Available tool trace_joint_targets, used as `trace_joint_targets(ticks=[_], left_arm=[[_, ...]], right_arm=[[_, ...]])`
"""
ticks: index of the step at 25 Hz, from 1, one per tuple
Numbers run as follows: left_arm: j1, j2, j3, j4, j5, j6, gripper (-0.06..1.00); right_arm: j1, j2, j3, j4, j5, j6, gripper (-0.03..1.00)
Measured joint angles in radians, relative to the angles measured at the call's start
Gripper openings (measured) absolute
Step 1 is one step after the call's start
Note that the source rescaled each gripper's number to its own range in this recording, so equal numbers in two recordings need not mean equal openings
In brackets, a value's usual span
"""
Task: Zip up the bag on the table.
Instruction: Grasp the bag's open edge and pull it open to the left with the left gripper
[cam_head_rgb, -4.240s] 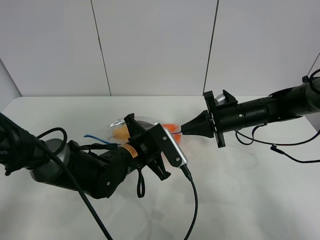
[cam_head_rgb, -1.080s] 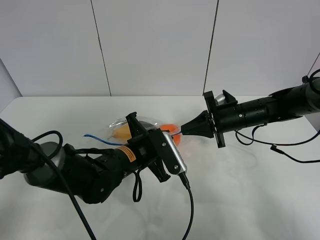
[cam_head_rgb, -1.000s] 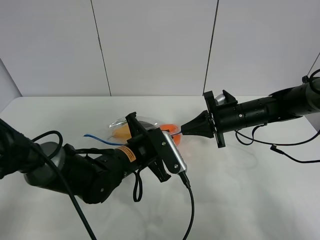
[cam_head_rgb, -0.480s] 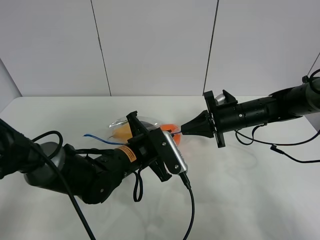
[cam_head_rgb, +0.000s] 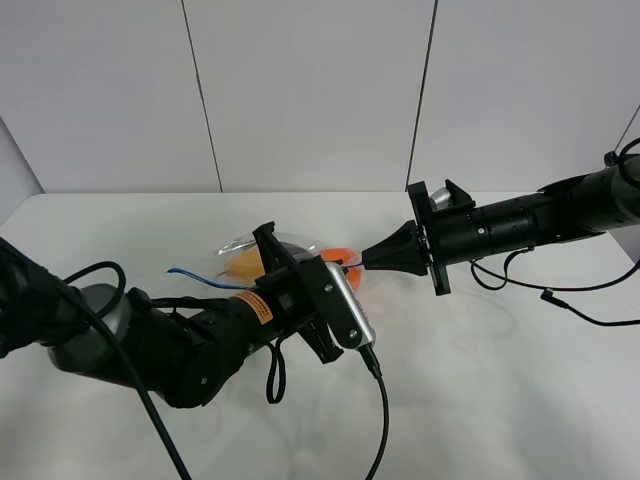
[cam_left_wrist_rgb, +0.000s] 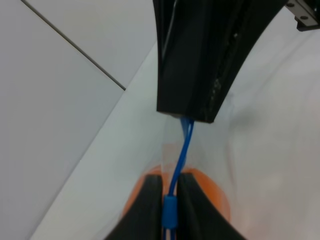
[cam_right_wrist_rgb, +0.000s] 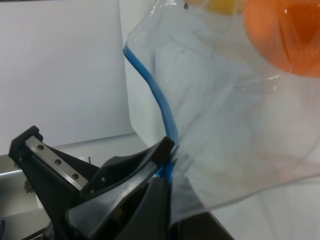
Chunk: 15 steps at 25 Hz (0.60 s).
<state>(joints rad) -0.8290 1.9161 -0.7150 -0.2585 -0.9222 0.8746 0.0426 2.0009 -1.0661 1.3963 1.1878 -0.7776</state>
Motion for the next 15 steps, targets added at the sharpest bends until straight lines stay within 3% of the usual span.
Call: trace_joint_targets(ticks=[9, 15], left_arm=[[-0.003, 0.0, 0.0, -0.134, -0.002, 0.204, 0.08], [0.078, 0.0, 0.0, -0.14, 0.004, 0.249, 0.08]], right_arm=[[0.0, 0.004, 0.0, 0.008, -0.001, 0.0, 0.0], [0.0, 0.005, 0.0, 0.027, -0.005, 0.0, 0.0]])
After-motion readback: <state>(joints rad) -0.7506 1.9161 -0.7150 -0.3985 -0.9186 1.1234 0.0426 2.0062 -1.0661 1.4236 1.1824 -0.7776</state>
